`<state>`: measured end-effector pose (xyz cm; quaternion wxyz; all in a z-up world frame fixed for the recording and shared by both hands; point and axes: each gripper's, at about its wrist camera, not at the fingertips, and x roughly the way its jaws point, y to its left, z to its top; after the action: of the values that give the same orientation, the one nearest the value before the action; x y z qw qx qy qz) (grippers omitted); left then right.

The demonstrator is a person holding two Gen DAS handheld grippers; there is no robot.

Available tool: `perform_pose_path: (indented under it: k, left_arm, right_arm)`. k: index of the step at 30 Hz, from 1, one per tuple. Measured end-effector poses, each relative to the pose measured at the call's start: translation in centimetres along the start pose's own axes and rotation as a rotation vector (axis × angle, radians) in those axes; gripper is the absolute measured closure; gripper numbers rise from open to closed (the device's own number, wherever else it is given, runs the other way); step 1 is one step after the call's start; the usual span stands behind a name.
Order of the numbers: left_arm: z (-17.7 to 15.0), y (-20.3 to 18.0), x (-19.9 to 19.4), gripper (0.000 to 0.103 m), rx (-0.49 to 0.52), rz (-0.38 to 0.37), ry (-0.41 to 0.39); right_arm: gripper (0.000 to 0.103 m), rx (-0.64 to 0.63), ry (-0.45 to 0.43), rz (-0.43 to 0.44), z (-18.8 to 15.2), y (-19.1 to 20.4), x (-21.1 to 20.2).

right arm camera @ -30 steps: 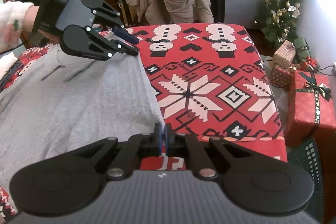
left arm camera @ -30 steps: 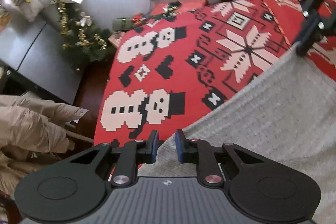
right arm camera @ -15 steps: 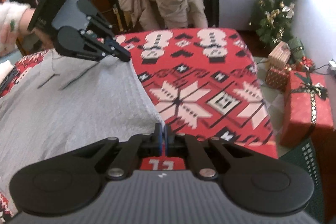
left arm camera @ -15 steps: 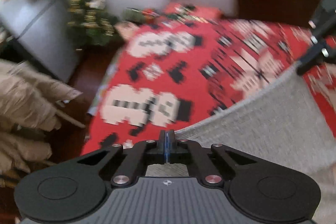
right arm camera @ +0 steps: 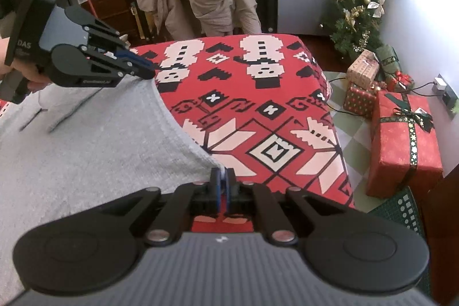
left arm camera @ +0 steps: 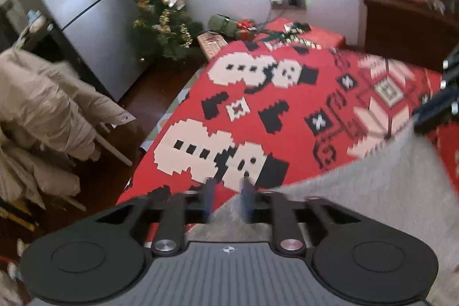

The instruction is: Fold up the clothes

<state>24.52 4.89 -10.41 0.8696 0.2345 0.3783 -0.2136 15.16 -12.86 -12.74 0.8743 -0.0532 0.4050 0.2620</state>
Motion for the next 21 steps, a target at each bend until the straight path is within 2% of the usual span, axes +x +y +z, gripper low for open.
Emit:
perform_pose_path:
  k: [2,4,7,11,15,21]
  left_arm:
    - [0.4,0.6,-1.0,0.054,-0.062,-0.008,-0.029]
    - [1.0,1.5,-2.2,0.048,-0.149,-0.02,-0.051]
    - [1.5,3.1,-5.2,0.048,-0.298,-0.043,-0.103]
    - [1.1,5.6,-11.0,0.048,-0.438,-0.056,-0.153]
    - [-1.7,7.7,-17.3,0.048,-0.442,0.026,-0.165]
    - [-10.1,10.6,-24.7,0.048,-0.482,0.164,-0.074]
  right_arm:
    - [0.083,0.037,-0.014,0.008,0.1,-0.5,-0.6]
    - [0.081,0.061,-0.028,0.008,0.5,-0.9,-1.6]
    - [0.081,0.075,-0.05,0.002,1.3,-1.1,-3.5]
    - [0.077,0.005,-0.09,0.011,3.5,0.6,-6.2]
    - [0.073,-0.101,-0.127,0.069,6.5,4.5,-8.1]
    - [0.072,-0.276,-0.136,0.156,10.9,12.9,-7.7]
